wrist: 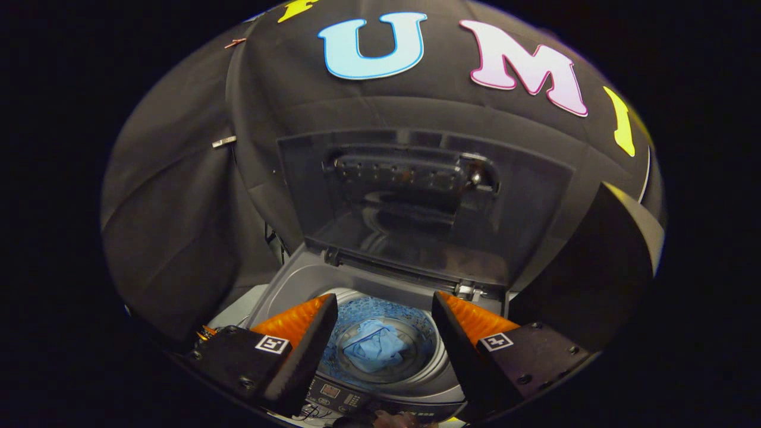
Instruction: Put the clothes into the washing machine and then close the washing machine lid.
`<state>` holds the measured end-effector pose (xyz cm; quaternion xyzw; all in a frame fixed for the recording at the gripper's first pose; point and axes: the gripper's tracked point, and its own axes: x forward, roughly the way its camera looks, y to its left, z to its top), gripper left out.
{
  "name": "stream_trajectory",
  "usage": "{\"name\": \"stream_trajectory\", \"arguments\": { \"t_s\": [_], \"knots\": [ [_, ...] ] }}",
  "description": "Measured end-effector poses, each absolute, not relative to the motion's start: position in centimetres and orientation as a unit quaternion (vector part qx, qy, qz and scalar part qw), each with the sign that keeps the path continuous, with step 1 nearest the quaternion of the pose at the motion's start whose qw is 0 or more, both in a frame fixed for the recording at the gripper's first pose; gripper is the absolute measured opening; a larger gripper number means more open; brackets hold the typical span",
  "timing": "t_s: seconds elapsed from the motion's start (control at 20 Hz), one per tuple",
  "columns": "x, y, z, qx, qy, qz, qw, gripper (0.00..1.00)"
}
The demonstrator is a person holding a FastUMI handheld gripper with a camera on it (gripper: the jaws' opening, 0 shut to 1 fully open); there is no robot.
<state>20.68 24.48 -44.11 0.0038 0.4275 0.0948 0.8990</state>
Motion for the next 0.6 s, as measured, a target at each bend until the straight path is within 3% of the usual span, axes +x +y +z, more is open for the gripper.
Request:
{"name": "stream_trajectory", "arguments": {
  "t_s": [0.6],
  "knots": [
    [18.0, 19.9, -25.2, 0.008, 0.282, 0.102, 0.954, 1.00]
  ]
}}
